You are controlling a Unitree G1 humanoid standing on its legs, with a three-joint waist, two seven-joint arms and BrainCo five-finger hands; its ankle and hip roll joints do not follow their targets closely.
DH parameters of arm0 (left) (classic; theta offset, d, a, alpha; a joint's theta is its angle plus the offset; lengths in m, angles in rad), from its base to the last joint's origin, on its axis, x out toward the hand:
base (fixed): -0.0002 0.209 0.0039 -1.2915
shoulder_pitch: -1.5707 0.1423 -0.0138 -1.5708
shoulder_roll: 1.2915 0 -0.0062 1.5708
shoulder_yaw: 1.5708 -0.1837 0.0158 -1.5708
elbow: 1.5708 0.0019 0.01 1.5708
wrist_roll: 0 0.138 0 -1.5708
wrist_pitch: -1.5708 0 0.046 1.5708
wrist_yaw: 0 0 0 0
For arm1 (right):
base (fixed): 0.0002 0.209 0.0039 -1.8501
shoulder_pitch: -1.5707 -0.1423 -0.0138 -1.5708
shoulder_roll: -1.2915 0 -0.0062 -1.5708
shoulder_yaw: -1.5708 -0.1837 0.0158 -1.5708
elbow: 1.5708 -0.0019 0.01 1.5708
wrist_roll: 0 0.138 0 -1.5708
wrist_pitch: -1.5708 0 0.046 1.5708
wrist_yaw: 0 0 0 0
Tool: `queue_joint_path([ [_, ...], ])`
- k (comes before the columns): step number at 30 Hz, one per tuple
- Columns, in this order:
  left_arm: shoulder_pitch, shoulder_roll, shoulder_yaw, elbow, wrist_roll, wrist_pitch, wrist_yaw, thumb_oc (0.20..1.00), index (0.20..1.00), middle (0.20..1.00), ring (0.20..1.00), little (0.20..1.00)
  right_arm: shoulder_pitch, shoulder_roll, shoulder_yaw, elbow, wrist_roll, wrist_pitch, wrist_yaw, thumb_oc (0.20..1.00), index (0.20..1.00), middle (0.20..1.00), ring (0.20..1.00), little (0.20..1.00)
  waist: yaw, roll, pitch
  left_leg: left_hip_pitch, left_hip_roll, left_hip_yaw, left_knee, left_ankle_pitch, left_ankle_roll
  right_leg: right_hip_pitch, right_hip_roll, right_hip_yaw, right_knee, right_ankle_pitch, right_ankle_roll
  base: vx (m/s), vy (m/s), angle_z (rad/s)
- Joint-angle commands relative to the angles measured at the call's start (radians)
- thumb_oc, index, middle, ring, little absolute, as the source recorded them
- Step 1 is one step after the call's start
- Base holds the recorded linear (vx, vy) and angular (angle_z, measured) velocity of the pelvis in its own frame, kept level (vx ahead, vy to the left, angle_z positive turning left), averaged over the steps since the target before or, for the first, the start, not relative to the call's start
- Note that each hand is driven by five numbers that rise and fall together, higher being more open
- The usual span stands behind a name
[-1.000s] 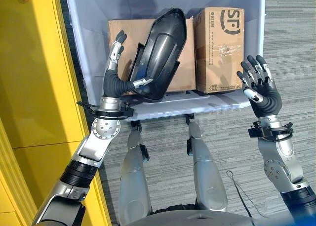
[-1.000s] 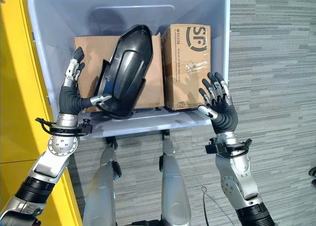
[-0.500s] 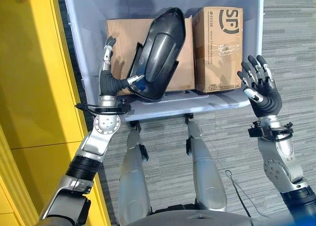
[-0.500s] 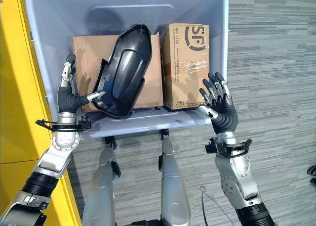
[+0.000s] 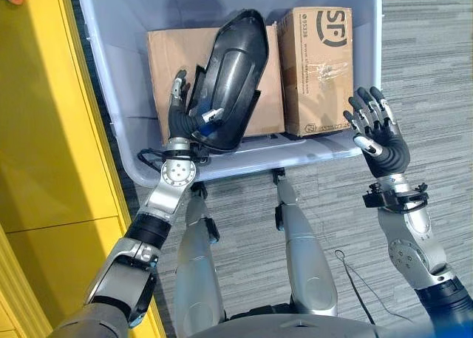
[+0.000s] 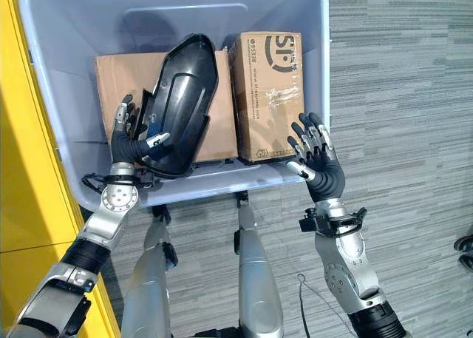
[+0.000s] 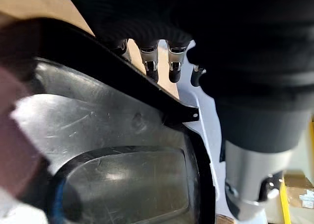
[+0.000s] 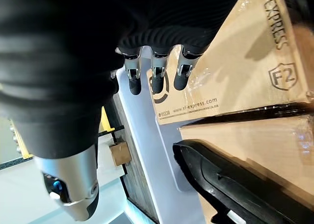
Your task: Move parts from the plastic box to the shelf.
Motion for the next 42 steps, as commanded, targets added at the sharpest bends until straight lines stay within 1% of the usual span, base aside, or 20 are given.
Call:
queue_joint_path([
  [1, -0.053, -0.009, 0.011, 0.114, -0.055, -0.014, 0.005, 1.0, 1.0, 1.0, 1.0, 1.0, -0.034, -0.025, -0.031, 0.006, 0.01, -0.035, 0.001, 1.0, 1.0, 1.0, 1.0, 1.0, 0.002, -0.059, -0.03, 0.019, 0.064, -0.065, 0.111, -0.059, -0.067, -0.037, -0.021, -0.018, 0.077, 0.07, 0.032, 0.0, 0.0, 0.0],
  [4, -0.085, -0.024, 0.014, 0.207, -0.095, -0.006, 0.014, 1.0, 1.0, 1.0, 1.0, 1.0, -0.035, -0.028, -0.025, 0.003, 0.019, -0.034, 0.0, 1.0, 1.0, 1.0, 1.0, 1.0, -0.006, -0.063, -0.033, 0.016, 0.068, -0.063, 0.114, -0.058, -0.068, -0.042, -0.02, -0.017, 0.079, 0.071, 0.031, 0.0, -0.001, -0.01],
  [5, -0.129, -0.031, 0.016, 0.321, -0.137, 0.007, 0.018, 1.0, 1.0, 1.0, 1.0, 1.0, -0.035, -0.034, -0.015, 0.002, 0.024, -0.033, -0.004, 1.0, 1.0, 1.0, 1.0, 1.0, -0.015, -0.066, -0.037, 0.013, 0.07, -0.061, 0.115, -0.058, -0.07, -0.048, -0.017, -0.014, 0.082, 0.071, 0.031, 0.01, -0.001, -0.05],
  [7, -0.173, -0.036, 0.03, 0.418, -0.191, 0.008, 0.023, 1.0, 1.0, 1.0, 1.0, 1.0, -0.035, -0.037, -0.008, -0.003, 0.027, -0.035, -0.007, 1.0, 1.0, 1.0, 1.0, 1.0, -0.022, -0.07, -0.041, 0.012, 0.072, -0.061, 0.117, -0.058, -0.071, -0.052, -0.015, -0.011, 0.084, 0.071, 0.031, 0.01, -0.001, -0.06],
  [10, -0.286, -0.044, 0.07, 0.654, -0.306, 0.045, 0.025, 1.0, 1.0, 1.0, 1.0, 1.0, -0.034, -0.052, 0.013, -0.018, 0.035, -0.039, -0.02, 1.0, 1.0, 1.0, 1.0, 1.0, -0.04, -0.071, -0.046, 0.004, 0.078, -0.06, 0.128, -0.06, -0.075, -0.06, -0.01, -0.007, 0.09, 0.07, 0.029, 0.01, 0.002, -0.07],
  [12, -0.309, -0.041, 0.066, 0.712, -0.299, 0.068, 0.013, 1.0, 1.0, 1.0, 1.0, 1.0, -0.033, -0.06, 0.013, -0.026, 0.031, -0.038, -0.023, 1.0, 1.0, 1.0, 1.0, 1.0, -0.043, -0.07, -0.045, 0.002, 0.078, -0.061, 0.131, -0.061, -0.076, -0.062, -0.008, -0.007, 0.091, 0.071, 0.028, 0.0, -0.002, -0.03],
  [13, -0.314, -0.039, 0.064, 0.726, -0.282, 0.077, 0.013, 0.52, 0.52, 0.52, 0.52, 0.52, -0.032, -0.062, 0.011, -0.028, 0.027, -0.037, -0.024, 1.0, 1.0, 1.0, 1.0, 1.0, -0.044, -0.069, -0.045, 0.0, 0.078, -0.061, 0.133, -0.061, -0.076, -0.062, -0.008, -0.007, 0.093, 0.07, 0.028, 0.0, 0.0, 0.0],
  [14, -0.32, -0.043, 0.061, 0.737, -0.271, 0.087, 0.015, 0.2, 0.2, 0.2, 0.2, 0.2, -0.032, -0.063, 0.012, -0.028, 0.024, -0.036, -0.023, 1.0, 1.0, 1.0, 1.0, 1.0, -0.044, -0.068, -0.044, -0.001, 0.078, -0.061, 0.134, -0.061, -0.076, -0.063, -0.008, -0.007, 0.093, 0.07, 0.028, 0.0, 0.0, 0.0],
  [20, -0.364, -0.064, -0.002, 0.788, -0.152, 0.141, -0.019, 0.2, 0.2, 0.2, 0.2, 0.2, -0.023, -0.059, 0.0, -0.032, 0.025, -0.025, 0.003, 1.0, 1.0, 1.0, 1.0, 1.0, -0.051, -0.059, -0.052, -0.016, 0.077, -0.067, 0.145, -0.064, -0.073, -0.073, -0.007, -0.005, 0.099, 0.071, 0.027, 0.01, 0.002, 0.0],
  [21, -0.362, -0.065, -0.002, 0.789, -0.152, 0.141, -0.02, 0.2, 0.2, 0.2, 0.2, 0.2, -0.022, -0.059, 0.001, -0.031, 0.025, -0.025, 0.002, 1.0, 1.0, 1.0, 1.0, 1.0, -0.047, -0.052, -0.056, -0.003, 0.083, -0.071, 0.145, -0.094, -0.079, -0.061, -0.001, -0.006, 0.101, 0.046, 0.031, 0.0, 0.0, 0.0],
  [22, -0.373, -0.067, -0.013, 0.785, -0.133, 0.137, -0.014, 0.2, 0.2, 0.2, 0.2, 0.2, -0.02, -0.057, -0.002, -0.027, 0.026, -0.027, 0.005, 1.0, 1.0, 1.0, 1.0, 1.0, -0.051, -0.057, -0.054, -0.016, 0.077, -0.069, 0.143, -0.062, -0.074, -0.073, -0.007, -0.006, 0.1, 0.071, 0.028, 0.0, 0.0, 0.0],
  [23, -0.373, -0.067, -0.013, 0.785, -0.133, 0.137, -0.014, 0.2, 0.2, 0.2, 0.2, 0.2, -0.02, -0.057, -0.002, -0.027, 0.026, -0.027, 0.005, 1.0, 1.0, 1.0, 1.0, 1.0, -0.051, -0.057, -0.054, -0.016, 0.077, -0.069, 0.143, -0.062, -0.074, -0.073, -0.007, -0.006, 0.1, 0.071, 0.028, -0.08, -0.015, 0.02],
  [28, -0.354, -0.073, -0.012, 0.723, -0.167, 0.092, 0.011, 0.2, 0.2, 0.2, 0.2, 0.2, -0.011, -0.054, -0.007, -0.025, 0.027, -0.034, 0.006, 1.0, 1.0, 1.0, 1.0, 1.0, -0.044, -0.048, -0.064, -0.009, 0.075, -0.069, 0.142, -0.065, -0.073, -0.067, -0.008, -0.007, 0.103, 0.067, 0.027, 0.0, 0.0, 0.01],
  [30, -0.305, -0.068, -0.012, 0.578, -0.2, 0.048, 0.042, 0.2, 0.2, 0.2, 0.2, 0.2, -0.011, -0.052, -0.005, -0.024, 0.025, -0.042, -0.003, 1.0, 1.0, 1.0, 1.0, 1.0, -0.032, -0.04, -0.062, -0.005, 0.07, -0.071, 0.142, -0.065, -0.071, -0.061, -0.011, -0.009, 0.104, 0.066, 0.026, 0.0, 0.0, 0.0],
  [31, -0.292, -0.062, -0.012, 0.539, -0.21, 0.038, 0.042, 0.702, 0.702, 0.702, 0.702, 0.702, -0.012, -0.053, -0.004, -0.023, 0.025, -0.041, -0.008, 1.0, 1.0, 1.0, 1.0, 1.0, -0.029, -0.038, -0.061, -0.005, 0.07, -0.073, 0.142, -0.065, -0.071, -0.061, -0.012, -0.01, 0.104, 0.066, 0.026, 0.0, 0.0, 0.0],
  [32, -0.27, -0.057, -0.003, 0.489, -0.231, 0.02, 0.042, 1.0, 1.0, 1.0, 1.0, 1.0, -0.011, -0.053, -0.009, -0.022, 0.022, -0.04, -0.012, 1.0, 1.0, 1.0, 1.0, 1.0, -0.024, -0.036, -0.059, -0.004, 0.069, -0.074, 0.142, -0.065, -0.071, -0.059, -0.013, -0.011, 0.104, 0.065, 0.026, 0.0, 0.0, 0.0],
  [34, -0.161, -0.017, 0.022, 0.258, -0.22, 0.0, 0.046, 1.0, 1.0, 1.0, 1.0, 1.0, -0.011, -0.049, -0.017, -0.015, 0.01, -0.037, -0.023, 1.0, 1.0, 1.0, 1.0, 1.0, -0.005, -0.027, -0.052, -0.003, 0.065, -0.077, 0.143, -0.066, -0.068, -0.055, -0.016, -0.015, 0.105, 0.062, 0.025, 0.0, 0.0, 0.0],
  [37, -0.144, -0.012, 0.029, 0.22, -0.214, 0.0, 0.045, 1.0, 1.0, 1.0, 1.0, 1.0, -0.011, -0.05, -0.019, -0.016, 0.009, -0.035, -0.022, 1.0, 1.0, 1.0, 1.0, 1.0, -0.003, -0.027, -0.051, -0.001, 0.064, -0.076, 0.141, -0.066, -0.068, -0.054, -0.016, -0.016, 0.105, 0.062, 0.025, 0.0, 0.0, 0.0],
  [38, -0.093, 0.009, 0.055, 0.119, -0.177, 0.001, 0.042, 1.0, 1.0, 1.0, 1.0, 1.0, -0.014, -0.049, -0.027, -0.008, 0.005, -0.025, -0.022, 1.0, 1.0, 1.0, 1.0, 1.0, 0.004, -0.024, -0.049, 0.004, 0.061, -0.074, 0.138, -0.068, -0.066, -0.049, -0.017, -0.016, 0.103, 0.061, 0.024, 0.0, 0.0, 0.0],
  [42, -0.059, 0.034, 0.069, 0.03, -0.106, 0.016, 0.038, 1.0, 1.0, 1.0, 1.0, 1.0, -0.014, -0.053, -0.037, -0.008, 0.001, -0.016, -0.016, 1.0, 1.0, 1.0, 1.0, 1.0, 0.009, -0.022, -0.049, 0.007, 0.06, -0.072, 0.136, -0.069, -0.065, -0.044, -0.018, -0.016, 0.1, 0.062, 0.025, 0.0, 0.0, 0.0],
])
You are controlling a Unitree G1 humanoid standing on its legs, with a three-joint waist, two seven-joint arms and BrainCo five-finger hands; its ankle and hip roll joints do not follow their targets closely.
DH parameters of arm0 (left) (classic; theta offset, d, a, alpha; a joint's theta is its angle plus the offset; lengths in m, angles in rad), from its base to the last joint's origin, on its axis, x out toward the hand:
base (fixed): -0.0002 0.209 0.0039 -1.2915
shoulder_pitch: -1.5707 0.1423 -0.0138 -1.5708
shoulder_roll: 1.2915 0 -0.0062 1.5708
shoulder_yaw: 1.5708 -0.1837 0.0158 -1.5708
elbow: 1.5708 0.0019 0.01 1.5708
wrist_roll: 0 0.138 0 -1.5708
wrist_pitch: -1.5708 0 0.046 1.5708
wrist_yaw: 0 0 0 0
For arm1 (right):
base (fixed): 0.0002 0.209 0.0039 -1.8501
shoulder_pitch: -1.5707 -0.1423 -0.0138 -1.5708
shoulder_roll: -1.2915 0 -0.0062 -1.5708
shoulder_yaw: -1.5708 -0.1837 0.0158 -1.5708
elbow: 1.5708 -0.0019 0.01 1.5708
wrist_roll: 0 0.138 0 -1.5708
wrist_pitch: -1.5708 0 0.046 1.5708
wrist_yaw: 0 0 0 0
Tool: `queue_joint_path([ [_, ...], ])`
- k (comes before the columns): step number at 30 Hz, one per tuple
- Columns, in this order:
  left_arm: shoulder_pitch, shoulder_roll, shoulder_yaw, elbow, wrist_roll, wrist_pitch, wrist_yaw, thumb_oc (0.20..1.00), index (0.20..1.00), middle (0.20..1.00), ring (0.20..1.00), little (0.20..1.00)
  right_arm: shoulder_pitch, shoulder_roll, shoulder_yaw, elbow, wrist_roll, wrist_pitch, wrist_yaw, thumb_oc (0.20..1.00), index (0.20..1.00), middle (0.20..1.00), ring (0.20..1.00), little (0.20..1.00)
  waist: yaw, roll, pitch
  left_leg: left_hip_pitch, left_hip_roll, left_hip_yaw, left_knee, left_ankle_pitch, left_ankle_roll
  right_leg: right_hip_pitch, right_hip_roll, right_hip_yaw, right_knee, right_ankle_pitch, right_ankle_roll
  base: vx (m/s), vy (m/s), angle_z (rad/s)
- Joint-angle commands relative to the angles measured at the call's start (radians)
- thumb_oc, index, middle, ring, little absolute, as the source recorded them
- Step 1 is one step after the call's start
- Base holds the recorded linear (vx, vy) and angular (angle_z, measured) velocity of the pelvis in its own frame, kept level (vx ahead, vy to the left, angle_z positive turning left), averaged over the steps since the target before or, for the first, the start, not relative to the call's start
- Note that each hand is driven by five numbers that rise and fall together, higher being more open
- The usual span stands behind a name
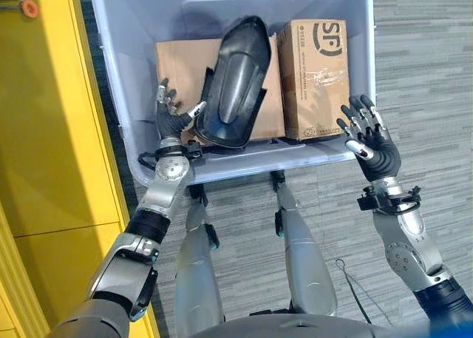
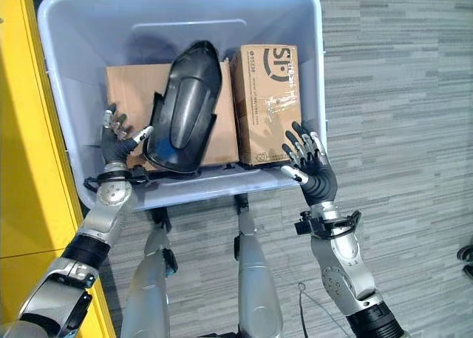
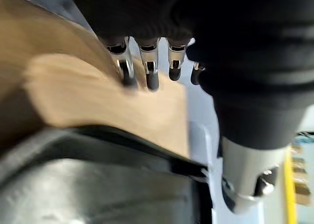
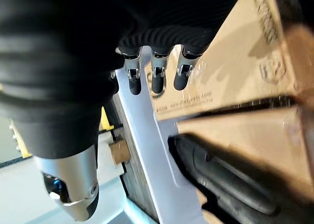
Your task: Move parts from the plastic box to the shelf.
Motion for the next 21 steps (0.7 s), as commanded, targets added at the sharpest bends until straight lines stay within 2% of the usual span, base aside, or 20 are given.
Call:
queue_joint_path([
  [1, -0.057, 0.012, 0.033, 0.018, 0.072, -0.015, -0.002, 1.0, 1.0, 1.0, 1.0, 1.0, -0.015, -0.041, -0.066, -0.034, -0.008, -0.025, 0.006, 1.0, 1.0, 1.0, 1.0, 1.0, -0.012, -0.018, 0.013, 0.016, 0.062, -0.091, 0.135, -0.074, -0.063, -0.005, -0.017, -0.041, 0.069, 0.066, 0.023, 0.0, 0.0, 0.0],
  [10, -0.004, 0.053, 0.053, -0.133, 0.209, 0.019, -0.05, 1.0, 1.0, 1.0, 1.0, 1.0, -0.018, -0.042, -0.101, -0.033, -0.008, -0.005, 0.028, 1.0, 1.0, 1.0, 1.0, 1.0, -0.004, -0.006, 0.004, 0.024, 0.06, -0.085, 0.13, -0.077, -0.061, -0.001, -0.016, -0.037, 0.066, 0.066, 0.025, 0.0, 0.0, 0.0],
  [17, 0.027, 0.078, 0.086, -0.212, 0.26, 0.027, -0.062, 1.0, 1.0, 1.0, 1.0, 1.0, -0.019, -0.041, -0.119, -0.037, -0.01, 0.0, 0.035, 1.0, 1.0, 1.0, 1.0, 1.0, 0.0, 0.007, -0.001, 0.03, 0.058, -0.083, 0.128, -0.079, -0.059, 0.004, -0.016, -0.036, 0.063, 0.064, 0.025, 0.0, 0.0, 0.0],
  [21, 0.027, 0.062, 0.078, -0.208, 0.241, 0.029, -0.075, 1.0, 1.0, 1.0, 1.0, 1.0, -0.019, -0.037, -0.118, -0.038, -0.013, 0.007, 0.037, 1.0, 1.0, 1.0, 1.0, 1.0, -0.002, 0.01, -0.003, 0.027, 0.059, -0.084, 0.13, -0.08, -0.059, 0.002, -0.016, -0.034, 0.063, 0.065, 0.024, 0.0, 0.0, 0.0],
])
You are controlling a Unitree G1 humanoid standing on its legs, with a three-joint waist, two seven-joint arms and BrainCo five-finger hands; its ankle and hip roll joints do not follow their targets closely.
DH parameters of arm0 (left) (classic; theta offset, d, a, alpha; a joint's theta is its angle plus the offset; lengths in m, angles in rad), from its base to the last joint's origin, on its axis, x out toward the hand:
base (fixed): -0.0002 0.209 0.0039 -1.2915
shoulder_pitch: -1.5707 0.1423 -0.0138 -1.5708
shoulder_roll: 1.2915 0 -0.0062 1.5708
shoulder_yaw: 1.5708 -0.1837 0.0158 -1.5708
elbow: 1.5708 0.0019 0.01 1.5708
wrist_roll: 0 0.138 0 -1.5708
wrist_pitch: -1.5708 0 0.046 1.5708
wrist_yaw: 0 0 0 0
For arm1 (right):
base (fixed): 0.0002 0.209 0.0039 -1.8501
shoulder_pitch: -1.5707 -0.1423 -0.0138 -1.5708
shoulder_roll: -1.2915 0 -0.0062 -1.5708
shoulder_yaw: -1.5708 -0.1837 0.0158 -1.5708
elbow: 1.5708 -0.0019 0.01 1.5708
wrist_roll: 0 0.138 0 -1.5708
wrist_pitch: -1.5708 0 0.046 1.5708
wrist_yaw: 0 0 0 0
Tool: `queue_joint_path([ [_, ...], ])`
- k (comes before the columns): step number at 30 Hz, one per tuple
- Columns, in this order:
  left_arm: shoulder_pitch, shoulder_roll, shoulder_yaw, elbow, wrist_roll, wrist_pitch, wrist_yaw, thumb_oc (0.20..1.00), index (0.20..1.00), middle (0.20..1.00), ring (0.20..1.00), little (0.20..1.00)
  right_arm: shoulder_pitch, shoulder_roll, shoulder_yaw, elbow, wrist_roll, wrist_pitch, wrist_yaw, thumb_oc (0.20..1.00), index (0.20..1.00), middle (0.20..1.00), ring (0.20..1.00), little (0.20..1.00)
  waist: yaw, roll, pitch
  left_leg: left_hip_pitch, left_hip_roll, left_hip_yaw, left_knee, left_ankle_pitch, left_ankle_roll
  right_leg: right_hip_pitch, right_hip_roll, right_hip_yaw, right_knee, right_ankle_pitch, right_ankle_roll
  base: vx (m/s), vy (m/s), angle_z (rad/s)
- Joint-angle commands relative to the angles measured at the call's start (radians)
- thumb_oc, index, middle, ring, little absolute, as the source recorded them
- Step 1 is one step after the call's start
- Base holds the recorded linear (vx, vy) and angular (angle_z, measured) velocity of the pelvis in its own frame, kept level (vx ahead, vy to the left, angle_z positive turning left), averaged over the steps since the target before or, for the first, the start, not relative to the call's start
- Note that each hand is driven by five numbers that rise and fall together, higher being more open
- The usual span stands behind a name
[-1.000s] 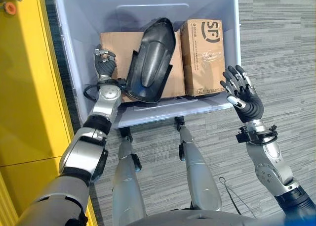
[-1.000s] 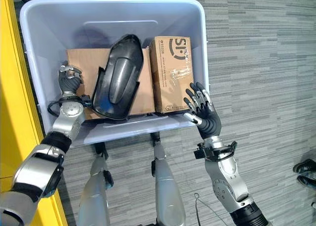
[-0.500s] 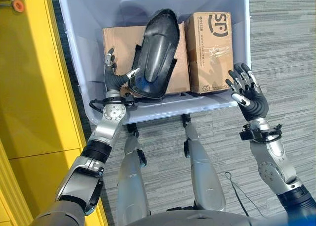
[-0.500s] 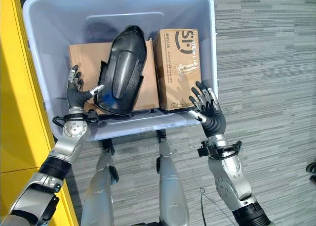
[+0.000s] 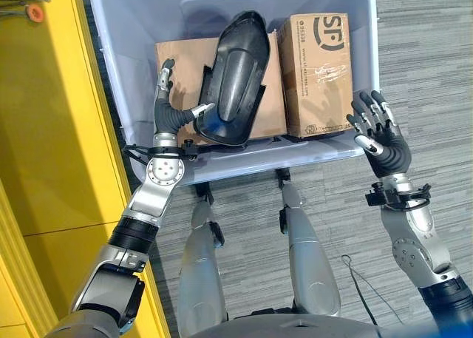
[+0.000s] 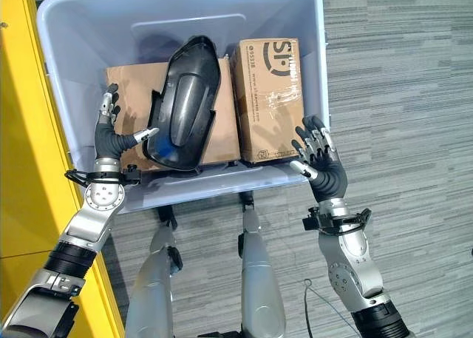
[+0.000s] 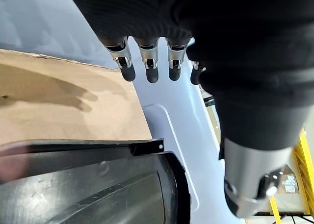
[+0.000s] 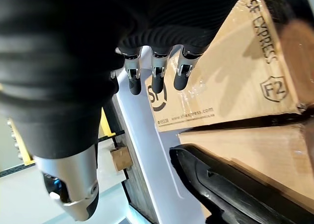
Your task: Move parts from the plastic box to the shelf.
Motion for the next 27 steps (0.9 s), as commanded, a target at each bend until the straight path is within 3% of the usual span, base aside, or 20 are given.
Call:
queue_joint_path([
  [1, -0.046, 0.013, 0.03, 0.015, 0.009, -0.031, -0.009, 1.0, 1.0, 1.0, 1.0, 1.0, -0.016, -0.036, -0.049, -0.037, -0.008, -0.027, 0.025, 1.0, 1.0, 1.0, 1.0, 1.0, -0.01, -0.023, -0.023, 0.013, 0.059, -0.091, 0.131, -0.081, -0.06, 0.001, -0.018, -0.047, 0.052, 0.065, 0.024, 0.0, 0.0, 0.0],
  [17, -0.196, -0.077, -0.07, 0.351, 0.017, 0.047, 0.002, 1.0, 1.0, 1.0, 1.0, 1.0, -0.001, -0.039, -0.035, -0.053, 0.011, -0.024, 0.035, 1.0, 1.0, 1.0, 1.0, 1.0, -0.04, -0.034, -0.019, -0.014, 0.061, -0.091, 0.144, -0.078, -0.06, -0.026, -0.007, -0.04, 0.061, 0.068, 0.022, 0.0, 0.0, 0.0],
  [27, -0.23, -0.077, -0.075, 0.428, -0.002, 0.056, 0.026, 1.0, 1.0, 1.0, 1.0, 1.0, 0.011, -0.05, -0.029, -0.062, 0.013, -0.031, 0.026, 1.0, 1.0, 1.0, 1.0, 1.0, -0.046, -0.029, -0.017, -0.031, 0.064, -0.095, 0.151, -0.076, -0.061, -0.045, -0.005, -0.042, 0.071, 0.065, 0.019, 0.0, 0.0, 0.0],
])
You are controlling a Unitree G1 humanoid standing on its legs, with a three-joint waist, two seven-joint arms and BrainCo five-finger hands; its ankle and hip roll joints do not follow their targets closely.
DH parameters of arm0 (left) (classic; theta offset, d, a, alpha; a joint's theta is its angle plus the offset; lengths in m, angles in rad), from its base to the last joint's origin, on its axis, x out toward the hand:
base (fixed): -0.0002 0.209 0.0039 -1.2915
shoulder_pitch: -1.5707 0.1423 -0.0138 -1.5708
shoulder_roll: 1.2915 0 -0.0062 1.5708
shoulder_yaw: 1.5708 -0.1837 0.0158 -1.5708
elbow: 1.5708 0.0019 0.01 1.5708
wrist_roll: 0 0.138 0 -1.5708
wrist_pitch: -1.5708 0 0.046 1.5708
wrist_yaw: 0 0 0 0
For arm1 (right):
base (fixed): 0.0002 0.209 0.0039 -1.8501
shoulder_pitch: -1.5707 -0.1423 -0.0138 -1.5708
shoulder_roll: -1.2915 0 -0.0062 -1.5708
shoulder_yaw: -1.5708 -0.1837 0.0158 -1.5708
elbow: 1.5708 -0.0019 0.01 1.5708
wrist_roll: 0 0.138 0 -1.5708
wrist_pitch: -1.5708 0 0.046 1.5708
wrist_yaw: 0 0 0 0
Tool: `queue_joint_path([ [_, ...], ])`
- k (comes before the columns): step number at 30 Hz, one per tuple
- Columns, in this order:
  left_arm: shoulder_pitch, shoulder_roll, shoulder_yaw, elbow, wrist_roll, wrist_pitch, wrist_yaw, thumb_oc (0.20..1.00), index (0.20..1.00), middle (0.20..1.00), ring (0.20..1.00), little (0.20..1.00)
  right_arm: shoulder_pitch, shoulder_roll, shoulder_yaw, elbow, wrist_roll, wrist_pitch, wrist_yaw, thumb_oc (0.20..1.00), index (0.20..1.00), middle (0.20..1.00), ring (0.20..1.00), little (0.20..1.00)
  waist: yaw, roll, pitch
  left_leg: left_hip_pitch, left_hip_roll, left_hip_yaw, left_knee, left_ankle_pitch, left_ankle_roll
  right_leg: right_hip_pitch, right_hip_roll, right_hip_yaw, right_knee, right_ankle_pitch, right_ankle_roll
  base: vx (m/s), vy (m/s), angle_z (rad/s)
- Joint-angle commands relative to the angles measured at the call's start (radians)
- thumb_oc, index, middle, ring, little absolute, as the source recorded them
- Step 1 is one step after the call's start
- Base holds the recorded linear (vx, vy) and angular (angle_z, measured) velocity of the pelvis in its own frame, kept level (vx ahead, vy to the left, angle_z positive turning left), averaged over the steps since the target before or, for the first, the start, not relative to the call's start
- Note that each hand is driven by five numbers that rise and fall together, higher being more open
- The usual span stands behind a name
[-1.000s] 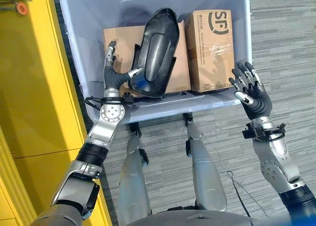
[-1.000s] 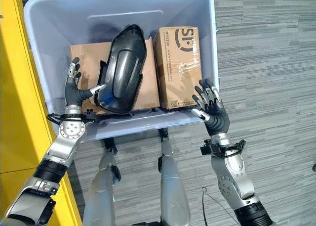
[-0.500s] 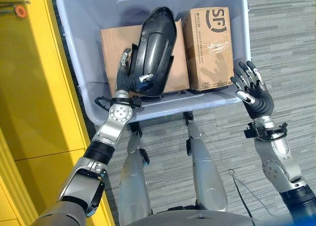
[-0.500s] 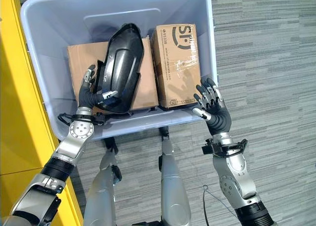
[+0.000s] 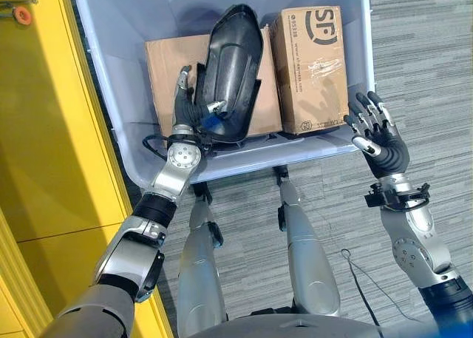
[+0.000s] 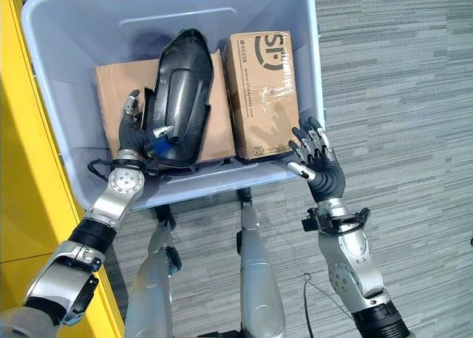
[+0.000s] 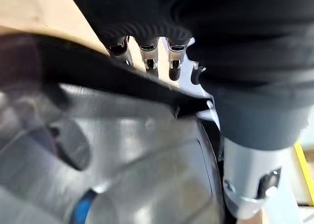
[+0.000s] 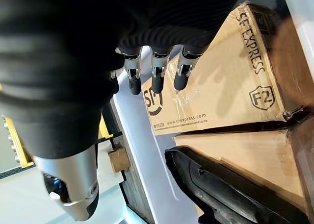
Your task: Move parts from the plastic box to the shelf.
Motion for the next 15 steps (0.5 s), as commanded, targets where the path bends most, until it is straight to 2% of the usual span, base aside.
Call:
queue_joint_path([
  [1, -0.027, -0.012, 0.002, 0.106, -0.002, 0.017, -0.002, 1.0, 1.0, 1.0, 1.0, 1.0, 0.007, -0.049, -0.033, -0.055, 0.013, -0.045, 0.007, 1.0, 1.0, 1.0, 1.0, 1.0, -0.014, -0.027, -0.016, -0.012, 0.063, -0.097, 0.151, -0.077, -0.062, -0.016, -0.007, -0.048, 0.058, 0.068, 0.019, 0.0, 0.0, 0.0],
  [3, -0.051, -0.01, -0.022, 0.135, 0.05, 0.037, 0.011, 1.0, 1.0, 1.0, 1.0, 1.0, 0.009, -0.053, -0.031, -0.057, 0.017, -0.044, 0.012, 1.0, 1.0, 1.0, 1.0, 1.0, -0.015, -0.027, -0.018, -0.013, 0.063, -0.096, 0.152, -0.079, -0.062, -0.021, -0.006, -0.047, 0.061, 0.068, 0.018, 0.0, 0.0, 0.0],
  [4, -0.06, -0.012, -0.029, 0.149, 0.064, 0.042, 0.006, 0.881, 0.881, 0.881, 0.881, 0.881, 0.01, -0.053, -0.034, -0.058, 0.016, -0.044, 0.014, 1.0, 1.0, 1.0, 1.0, 1.0, -0.017, -0.027, -0.019, -0.014, 0.062, -0.096, 0.152, -0.079, -0.062, -0.023, -0.005, -0.046, 0.061, 0.067, 0.019, 0.0, 0.0, 0.0],
  [5, -0.07, -0.011, -0.042, 0.156, 0.09, 0.052, -0.001, 0.476, 0.476, 0.476, 0.476, 0.476, 0.013, -0.055, -0.036, -0.058, 0.016, -0.043, 0.015, 1.0, 1.0, 1.0, 1.0, 1.0, -0.019, -0.026, -0.019, -0.014, 0.063, -0.097, 0.153, -0.08, -0.062, -0.024, -0.005, -0.045, 0.063, 0.066, 0.019, 0.0, 0.0, 0.0],
  [6, -0.078, -0.014, -0.048, 0.164, 0.097, 0.053, 0.002, 0.2, 0.2, 0.2, 0.2, 0.2, 0.012, -0.056, -0.036, -0.059, 0.015, -0.043, 0.016, 1.0, 1.0, 1.0, 1.0, 1.0, -0.019, -0.026, -0.019, -0.014, 0.063, -0.096, 0.152, -0.08, -0.062, -0.025, -0.004, -0.045, 0.063, 0.066, 0.019, 0.0, 0.0, 0.0],
  [14, -0.157, -0.034, -0.118, 0.295, 0.202, 0.091, -0.033, 0.2, 0.2, 0.2, 0.2, 0.2, 0.011, -0.054, -0.035, -0.06, 0.021, -0.039, 0.03, 1.0, 1.0, 1.0, 1.0, 1.0, -0.028, -0.024, -0.012, -0.01, 0.064, -0.087, 0.158, -0.081, -0.064, -0.03, -0.002, -0.037, 0.069, 0.065, 0.021, 0.01, 0.002, 0.0],
  [15, -0.167, -0.038, -0.125, 0.323, 0.208, 0.096, -0.034, 0.2, 0.2, 0.2, 0.2, 0.2, 0.013, -0.054, -0.033, -0.058, 0.022, -0.04, 0.032, 1.0, 1.0, 1.0, 1.0, 1.0, -0.025, -0.016, -0.016, 0.004, 0.071, -0.09, 0.159, -0.112, -0.07, -0.02, 0.004, -0.037, 0.074, 0.039, 0.025, 0.0, 0.0, 0.0],
])
